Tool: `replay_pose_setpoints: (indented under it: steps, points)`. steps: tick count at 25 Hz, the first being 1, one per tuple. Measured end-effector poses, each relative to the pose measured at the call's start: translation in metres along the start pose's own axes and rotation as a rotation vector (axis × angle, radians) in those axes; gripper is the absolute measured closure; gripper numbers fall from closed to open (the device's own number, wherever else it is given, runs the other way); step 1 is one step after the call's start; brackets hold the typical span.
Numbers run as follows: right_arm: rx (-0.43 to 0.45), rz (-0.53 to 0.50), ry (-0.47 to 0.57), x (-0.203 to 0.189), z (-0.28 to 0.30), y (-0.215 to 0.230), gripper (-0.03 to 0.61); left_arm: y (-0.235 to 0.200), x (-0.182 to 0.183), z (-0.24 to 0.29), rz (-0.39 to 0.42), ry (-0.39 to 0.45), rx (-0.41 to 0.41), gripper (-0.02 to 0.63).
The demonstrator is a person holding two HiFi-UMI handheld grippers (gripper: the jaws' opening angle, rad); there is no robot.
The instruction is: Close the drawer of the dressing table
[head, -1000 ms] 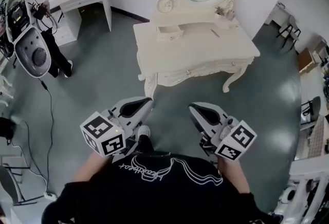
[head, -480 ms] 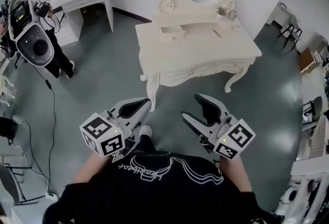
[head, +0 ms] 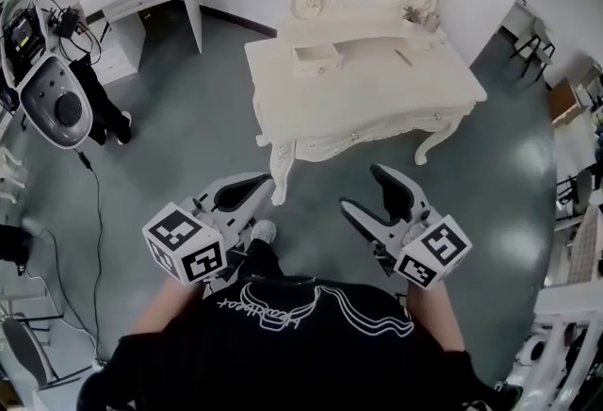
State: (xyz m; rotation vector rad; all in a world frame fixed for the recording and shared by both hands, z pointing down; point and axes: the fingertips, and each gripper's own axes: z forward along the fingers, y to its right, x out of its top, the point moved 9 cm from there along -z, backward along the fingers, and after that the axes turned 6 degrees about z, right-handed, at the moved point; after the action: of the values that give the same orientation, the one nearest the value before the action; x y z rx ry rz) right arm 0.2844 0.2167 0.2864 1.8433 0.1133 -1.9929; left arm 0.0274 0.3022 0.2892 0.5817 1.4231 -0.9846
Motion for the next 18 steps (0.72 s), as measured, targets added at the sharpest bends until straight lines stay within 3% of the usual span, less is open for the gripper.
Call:
replay_pose_setpoints:
  steps: [7, 18]
  points:
    - [-0.098, -0.020, -0.062, 0.002, 0.053, 0.044, 0.256, -0.073, 0.005, 0.041, -0.024, -0.036, -0.024, 0.611]
    - [-0.215, 0.062, -0.061, 0.019, 0.148, 0.107, 0.271, -0.200, 0.029, 0.099, -0.030, -0.090, -0.080, 0.611]
